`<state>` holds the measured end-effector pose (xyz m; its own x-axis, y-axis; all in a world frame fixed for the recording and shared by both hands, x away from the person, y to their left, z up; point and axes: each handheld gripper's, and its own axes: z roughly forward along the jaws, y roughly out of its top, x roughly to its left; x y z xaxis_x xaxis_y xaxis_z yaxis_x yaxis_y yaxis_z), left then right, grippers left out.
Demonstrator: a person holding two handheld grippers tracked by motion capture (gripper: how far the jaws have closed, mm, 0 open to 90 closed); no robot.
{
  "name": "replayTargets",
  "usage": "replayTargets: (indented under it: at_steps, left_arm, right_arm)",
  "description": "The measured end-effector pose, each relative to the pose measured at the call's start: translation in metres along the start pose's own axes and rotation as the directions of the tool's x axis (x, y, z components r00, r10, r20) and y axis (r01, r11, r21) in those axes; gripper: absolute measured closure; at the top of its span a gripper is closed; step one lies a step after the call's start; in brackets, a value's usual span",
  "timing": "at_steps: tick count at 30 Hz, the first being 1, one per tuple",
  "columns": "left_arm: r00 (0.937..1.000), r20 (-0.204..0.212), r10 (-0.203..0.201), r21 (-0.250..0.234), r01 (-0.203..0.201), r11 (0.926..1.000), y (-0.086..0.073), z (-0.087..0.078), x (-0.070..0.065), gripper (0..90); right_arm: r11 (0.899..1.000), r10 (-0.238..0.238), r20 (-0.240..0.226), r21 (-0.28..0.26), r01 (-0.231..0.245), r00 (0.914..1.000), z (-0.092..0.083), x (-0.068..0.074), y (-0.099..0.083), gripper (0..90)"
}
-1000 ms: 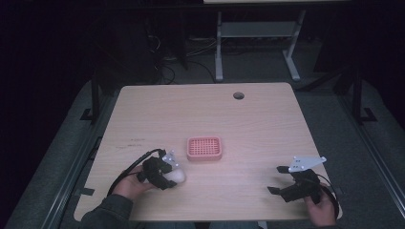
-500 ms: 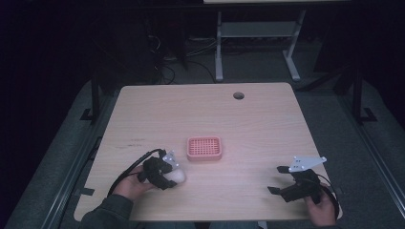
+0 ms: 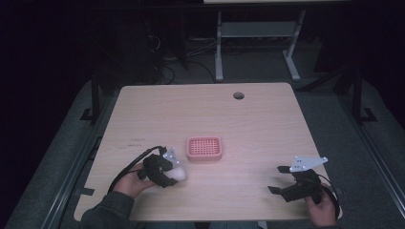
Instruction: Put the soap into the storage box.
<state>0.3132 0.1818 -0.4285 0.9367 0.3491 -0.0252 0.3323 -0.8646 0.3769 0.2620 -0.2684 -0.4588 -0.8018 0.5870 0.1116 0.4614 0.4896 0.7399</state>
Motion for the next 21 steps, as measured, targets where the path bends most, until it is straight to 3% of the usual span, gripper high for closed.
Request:
replayTargets:
  at_steps: [21]
  left_arm:
    - [0.9995,0.024,0.02,0.005,-0.02,0.9998,0.015,-0.012,0.014,49.6]
  right_arm:
    - [1.0,-0.001,-0.004,-0.008,0.001,1.0,-0.001,0.002,0.001,14.2]
